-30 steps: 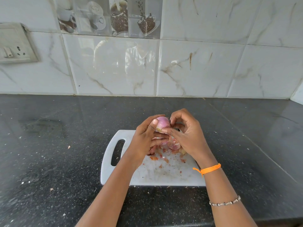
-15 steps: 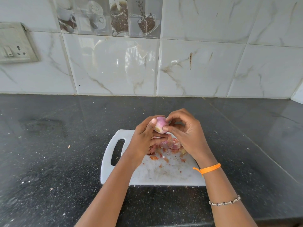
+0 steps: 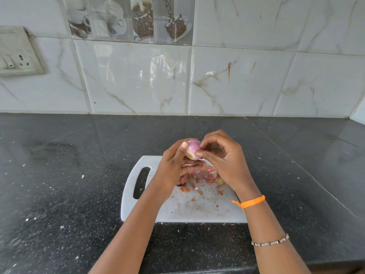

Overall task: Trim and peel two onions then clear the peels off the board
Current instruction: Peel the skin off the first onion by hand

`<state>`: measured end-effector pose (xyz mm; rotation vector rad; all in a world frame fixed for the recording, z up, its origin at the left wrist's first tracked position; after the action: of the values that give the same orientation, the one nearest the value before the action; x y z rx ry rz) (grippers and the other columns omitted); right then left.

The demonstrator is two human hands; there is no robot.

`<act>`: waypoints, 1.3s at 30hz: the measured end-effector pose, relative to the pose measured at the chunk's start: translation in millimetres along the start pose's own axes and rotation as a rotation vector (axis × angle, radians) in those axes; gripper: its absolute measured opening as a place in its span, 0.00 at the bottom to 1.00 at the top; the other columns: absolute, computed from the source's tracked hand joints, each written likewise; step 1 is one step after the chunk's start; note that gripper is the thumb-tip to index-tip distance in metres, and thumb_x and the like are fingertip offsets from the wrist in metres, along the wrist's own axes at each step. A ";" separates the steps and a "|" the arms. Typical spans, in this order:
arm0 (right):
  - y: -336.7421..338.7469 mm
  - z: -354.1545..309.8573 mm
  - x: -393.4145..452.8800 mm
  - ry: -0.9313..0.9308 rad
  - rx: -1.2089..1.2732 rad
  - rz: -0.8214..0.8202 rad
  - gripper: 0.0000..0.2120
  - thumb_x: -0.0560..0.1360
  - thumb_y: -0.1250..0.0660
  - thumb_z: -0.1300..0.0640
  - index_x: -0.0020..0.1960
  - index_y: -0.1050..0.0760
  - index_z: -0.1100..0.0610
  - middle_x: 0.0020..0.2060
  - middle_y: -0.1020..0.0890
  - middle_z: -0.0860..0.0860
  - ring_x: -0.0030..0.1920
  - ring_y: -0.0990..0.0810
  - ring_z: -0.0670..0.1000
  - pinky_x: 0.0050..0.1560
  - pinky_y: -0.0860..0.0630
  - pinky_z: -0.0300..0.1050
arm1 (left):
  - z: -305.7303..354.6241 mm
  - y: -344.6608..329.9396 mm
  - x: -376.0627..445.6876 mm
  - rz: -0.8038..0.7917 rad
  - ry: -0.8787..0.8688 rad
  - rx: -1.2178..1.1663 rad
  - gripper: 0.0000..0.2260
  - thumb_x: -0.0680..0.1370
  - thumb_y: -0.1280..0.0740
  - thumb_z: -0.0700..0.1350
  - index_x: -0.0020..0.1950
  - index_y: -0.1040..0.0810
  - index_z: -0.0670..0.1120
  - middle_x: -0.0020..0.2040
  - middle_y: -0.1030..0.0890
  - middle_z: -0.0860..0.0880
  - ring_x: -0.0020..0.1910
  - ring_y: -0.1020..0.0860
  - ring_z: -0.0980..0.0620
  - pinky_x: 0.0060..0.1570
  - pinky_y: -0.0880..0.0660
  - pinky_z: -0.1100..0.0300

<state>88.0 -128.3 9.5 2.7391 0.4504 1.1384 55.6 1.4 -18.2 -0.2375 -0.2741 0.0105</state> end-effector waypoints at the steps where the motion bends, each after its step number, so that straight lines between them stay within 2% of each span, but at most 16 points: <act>1: -0.1 -0.8 -0.1 0.011 -0.009 0.003 0.09 0.67 0.26 0.66 0.40 0.23 0.56 0.42 0.23 0.49 0.42 0.22 0.45 0.45 0.25 0.35 | -0.1 0.3 0.1 -0.001 -0.001 -0.002 0.16 0.79 0.45 0.51 0.57 0.23 0.44 0.42 0.18 0.46 0.41 0.17 0.51 0.45 0.19 0.57; 8: -0.6 2.3 0.3 -0.032 0.033 0.013 0.10 0.67 0.26 0.62 0.44 0.23 0.53 0.41 0.22 0.46 0.43 0.20 0.49 0.47 0.23 0.40 | 0.4 -0.3 0.8 0.000 0.001 -0.011 0.15 0.82 0.46 0.48 0.57 0.23 0.43 0.43 0.18 0.44 0.40 0.17 0.51 0.44 0.19 0.58; 15: -0.2 3.3 -0.2 -0.039 0.018 0.007 0.10 0.67 0.25 0.63 0.43 0.23 0.54 0.41 0.23 0.46 0.43 0.21 0.49 0.46 0.23 0.39 | 0.5 -0.3 0.6 -0.003 0.003 0.003 0.16 0.81 0.46 0.48 0.58 0.23 0.42 0.45 0.19 0.42 0.41 0.17 0.50 0.44 0.19 0.57; 22: 0.2 -0.8 -0.7 0.003 -0.063 0.001 0.07 0.67 0.25 0.65 0.39 0.23 0.58 0.40 0.24 0.50 0.41 0.23 0.43 0.44 0.26 0.34 | 1.0 0.2 0.9 0.003 0.000 0.007 0.14 0.82 0.46 0.47 0.57 0.23 0.44 0.43 0.18 0.45 0.40 0.17 0.52 0.44 0.19 0.57; 28: 4.8 1.6 0.0 -0.103 0.069 0.057 0.09 0.67 0.26 0.69 0.37 0.25 0.60 0.40 0.24 0.51 0.41 0.22 0.47 0.43 0.22 0.39 | 2.8 0.3 0.8 0.021 -0.014 -0.061 0.13 0.82 0.46 0.45 0.59 0.24 0.45 0.49 0.18 0.46 0.44 0.18 0.52 0.42 0.21 0.62; 30: 6.3 1.7 -0.6 -0.134 0.064 0.082 0.07 0.69 0.28 0.68 0.38 0.24 0.60 0.39 0.23 0.51 0.41 0.21 0.46 0.41 0.21 0.39 | 2.2 1.6 1.3 0.040 -0.017 -0.073 0.12 0.82 0.45 0.45 0.60 0.25 0.46 0.51 0.19 0.46 0.47 0.18 0.52 0.44 0.22 0.62; 33: 7.5 5.1 -2.0 -0.223 0.084 0.171 0.02 0.75 0.32 0.65 0.43 0.22 0.62 0.37 0.19 0.50 0.38 0.19 0.45 0.43 0.19 0.44 | 1.9 3.0 2.2 0.064 -0.023 -0.105 0.10 0.81 0.43 0.43 0.59 0.25 0.47 0.51 0.19 0.48 0.48 0.19 0.53 0.50 0.22 0.61; 35: 7.3 7.3 -3.8 -0.261 0.118 0.252 0.05 0.77 0.36 0.64 0.46 0.22 0.63 0.38 0.18 0.52 0.38 0.18 0.46 0.42 0.19 0.43 | 2.5 3.5 2.6 0.079 -0.032 -0.125 0.10 0.80 0.40 0.41 0.60 0.26 0.46 0.52 0.18 0.49 0.49 0.18 0.53 0.52 0.22 0.62; 39: 1.3 7.1 -6.6 -0.307 0.092 0.276 0.02 0.76 0.33 0.63 0.45 0.21 0.60 0.39 0.17 0.55 0.40 0.15 0.51 0.41 0.18 0.50 | 2.3 3.2 1.8 0.077 -0.065 -0.102 0.12 0.76 0.35 0.37 0.58 0.26 0.46 0.52 0.18 0.48 0.51 0.19 0.53 0.52 0.23 0.64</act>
<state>88.9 -131.8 0.4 3.0564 0.0882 0.7365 56.7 5.1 -16.3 -0.3490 -0.3300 0.0803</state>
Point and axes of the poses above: each hand's wrist, its own x-axis towards the middle knuckle, its own y-axis out of the back of the hand, z = x × y, the point moved 4 cm from there along x, towards the middle knuckle
